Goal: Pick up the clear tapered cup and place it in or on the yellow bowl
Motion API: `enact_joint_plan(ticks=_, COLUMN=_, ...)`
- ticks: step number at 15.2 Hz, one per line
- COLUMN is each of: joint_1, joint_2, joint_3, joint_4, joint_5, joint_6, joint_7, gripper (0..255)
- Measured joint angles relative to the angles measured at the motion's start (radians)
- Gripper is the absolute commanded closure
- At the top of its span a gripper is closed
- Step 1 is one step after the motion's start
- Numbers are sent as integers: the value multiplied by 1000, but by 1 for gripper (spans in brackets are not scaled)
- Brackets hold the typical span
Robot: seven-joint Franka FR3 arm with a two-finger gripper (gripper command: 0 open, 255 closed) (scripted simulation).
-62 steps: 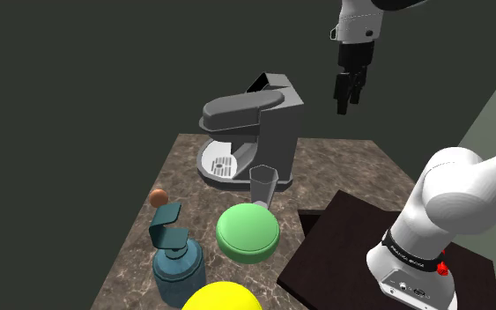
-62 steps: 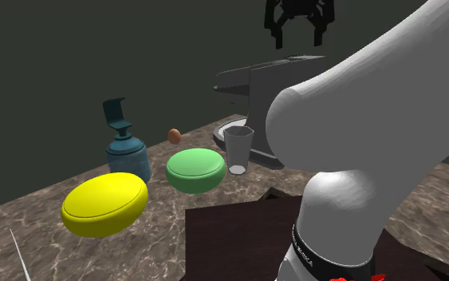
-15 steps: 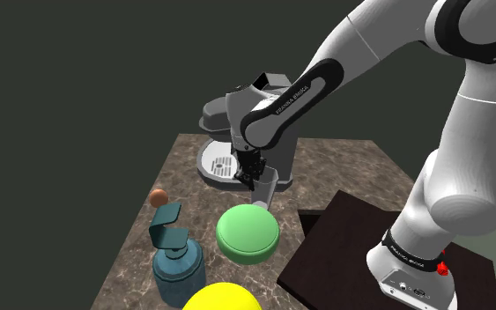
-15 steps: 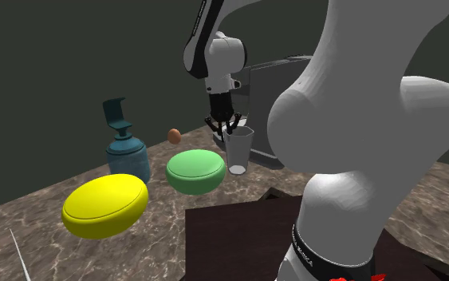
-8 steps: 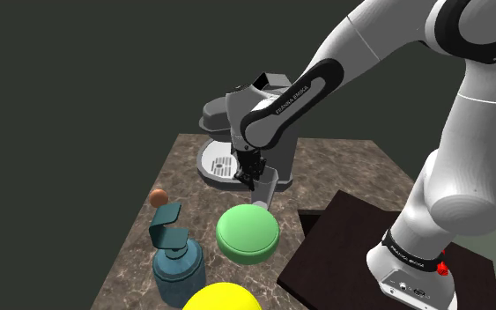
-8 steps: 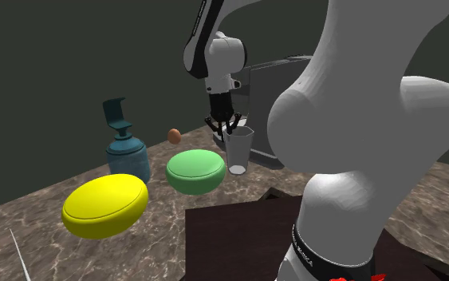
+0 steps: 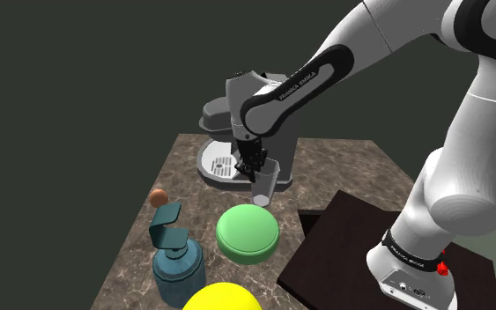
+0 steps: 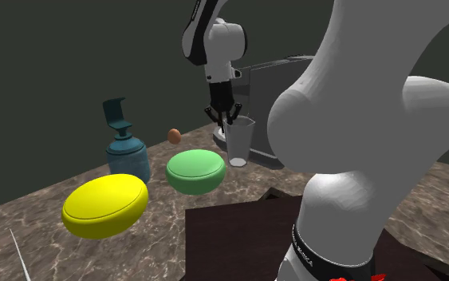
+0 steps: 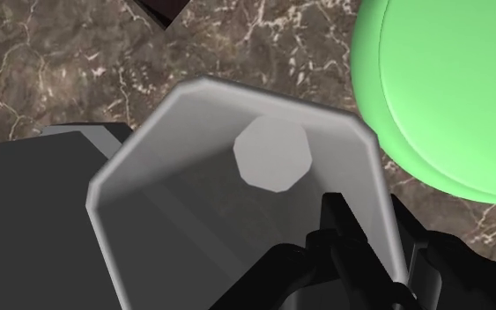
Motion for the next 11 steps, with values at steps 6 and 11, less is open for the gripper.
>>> enact_joint_plan(ticks=6, joint_1=1, joint_2=-47, joint_3=2, joint_4=36, joint_5=12, joint_6=-82, joint_7=-10, gripper=255)
enact_joint_plan(ticks=11, joint_1=1, joint_2=-85, joint_3=2, joint_4=62, joint_5=20, joint_6=-146, joint_7=-19, gripper=255)
